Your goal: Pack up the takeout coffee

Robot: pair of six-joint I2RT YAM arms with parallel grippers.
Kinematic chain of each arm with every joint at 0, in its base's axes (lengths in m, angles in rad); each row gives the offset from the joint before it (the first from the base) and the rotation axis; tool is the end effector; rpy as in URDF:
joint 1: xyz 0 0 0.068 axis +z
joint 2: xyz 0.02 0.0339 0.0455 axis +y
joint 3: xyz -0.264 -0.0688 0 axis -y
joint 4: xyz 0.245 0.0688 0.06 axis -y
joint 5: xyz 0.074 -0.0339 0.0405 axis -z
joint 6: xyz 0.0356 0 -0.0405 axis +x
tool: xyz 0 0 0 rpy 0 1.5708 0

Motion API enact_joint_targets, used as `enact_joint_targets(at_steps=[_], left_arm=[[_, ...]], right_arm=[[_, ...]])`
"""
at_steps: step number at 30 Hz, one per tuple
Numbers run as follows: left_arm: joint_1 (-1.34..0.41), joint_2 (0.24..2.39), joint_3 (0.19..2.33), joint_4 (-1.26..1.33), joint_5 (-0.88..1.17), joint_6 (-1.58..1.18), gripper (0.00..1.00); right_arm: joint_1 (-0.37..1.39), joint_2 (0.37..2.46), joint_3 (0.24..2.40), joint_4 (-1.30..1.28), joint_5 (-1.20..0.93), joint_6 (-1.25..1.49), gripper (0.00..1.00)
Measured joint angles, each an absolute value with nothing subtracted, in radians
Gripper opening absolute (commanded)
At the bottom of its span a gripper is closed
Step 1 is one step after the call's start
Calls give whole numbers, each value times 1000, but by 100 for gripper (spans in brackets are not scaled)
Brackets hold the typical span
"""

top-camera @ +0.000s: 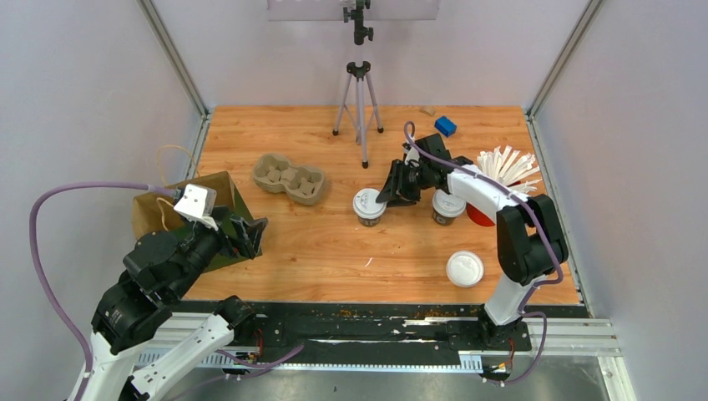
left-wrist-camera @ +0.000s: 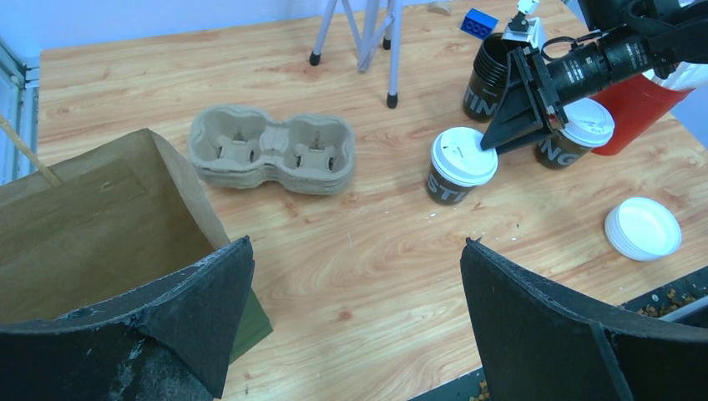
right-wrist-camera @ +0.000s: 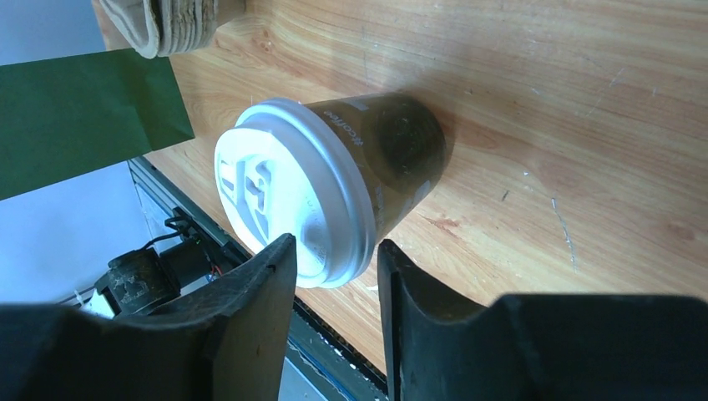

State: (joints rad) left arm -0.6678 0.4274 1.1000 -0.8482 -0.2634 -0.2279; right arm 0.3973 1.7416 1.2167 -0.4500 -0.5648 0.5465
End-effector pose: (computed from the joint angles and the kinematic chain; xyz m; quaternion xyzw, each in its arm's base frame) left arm 0.0377 -0.0179 0.4036 0.0834 0.7599 -0.1850 0.6176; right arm 0.3295 0.1589 0.2167 -0.0132 0.9216 0.3654 0.1300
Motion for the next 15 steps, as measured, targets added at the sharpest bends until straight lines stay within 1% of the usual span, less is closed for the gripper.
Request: enact_joint_targets(at_steps=[4,10,13,15], left_arm=[[-668,428,1100,-848,-263,-228,100],[-668,428,1100,-848,-263,-228,100],[-668,428,1100,-848,-263,-228,100],[-668,428,1100,-848,-263,-228,100]], right_arm=[[397,1741,1246,-497,-536,527,50],[409,1724,1353,-612,-443,455,70],[451,1704,1419,-667,-362,387,74],[503,1693,1462,-696,-304,341,80]])
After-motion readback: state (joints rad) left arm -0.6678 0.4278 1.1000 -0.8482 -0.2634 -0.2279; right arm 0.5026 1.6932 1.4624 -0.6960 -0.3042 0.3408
